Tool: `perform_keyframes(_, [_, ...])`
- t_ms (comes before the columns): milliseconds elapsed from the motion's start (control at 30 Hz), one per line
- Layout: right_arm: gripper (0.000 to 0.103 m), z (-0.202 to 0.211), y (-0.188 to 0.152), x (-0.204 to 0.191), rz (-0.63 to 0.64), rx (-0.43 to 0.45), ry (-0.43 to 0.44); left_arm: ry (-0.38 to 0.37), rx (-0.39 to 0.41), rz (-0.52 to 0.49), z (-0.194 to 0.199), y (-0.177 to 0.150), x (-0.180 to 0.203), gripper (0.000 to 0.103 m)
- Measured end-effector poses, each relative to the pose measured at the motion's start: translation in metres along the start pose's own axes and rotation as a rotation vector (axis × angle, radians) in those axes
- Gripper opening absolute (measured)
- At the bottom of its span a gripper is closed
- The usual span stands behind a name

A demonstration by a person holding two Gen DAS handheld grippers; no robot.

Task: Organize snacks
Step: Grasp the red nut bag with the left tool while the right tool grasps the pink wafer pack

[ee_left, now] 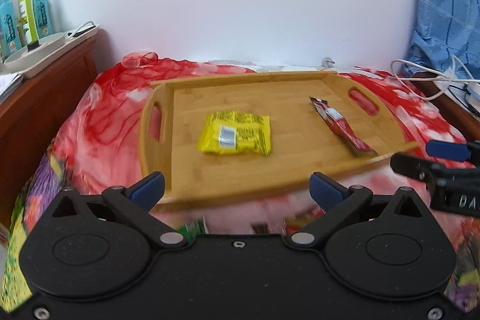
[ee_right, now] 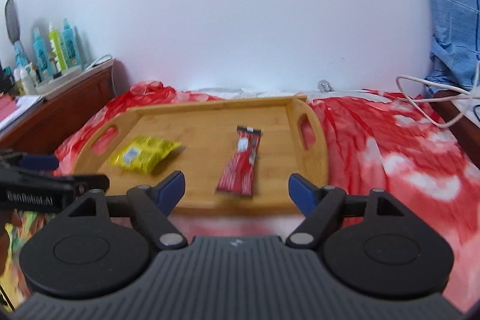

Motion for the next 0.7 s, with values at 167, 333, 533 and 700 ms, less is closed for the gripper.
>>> perform_keyframes(167, [0.088, 0.026, -0.034, -0.008, 0.027, 0.015, -0.011, -0.01, 0.016, -0.005, 0.018, -0.024, 0.004, 0.103])
perform_keyframes(333, [0.088, 0.045, -0.067, -0.017, 0.034, 0.018, -0.029, -0.036, 0.03, -0.016, 0.03, -0.042, 0.016, 0.103])
perform_keyframes(533, [0.088, 0.058, -0.099, -0.022, 0.026, 0.014, -0.056, -0.07, 0.025, -0.025, 0.032, -0.062, 0.029, 0.103])
perform_keyframes(700, [0.088, 0.064, -0.117, -0.025, 0.026, 0.005, -0.058, -0.088, 0.035, -0.037, 0.031, -0.069, 0.036, 0.103])
Point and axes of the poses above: each gripper's, at about its wrist camera, not at the fingertips, and z roughly against the way its jaws point, x to its right, y to its top, the point moved 10 cm from there along -z, roughly the way its jaws point, and after that the axes turned 8 degrees about -x, right-handed, at the moved point
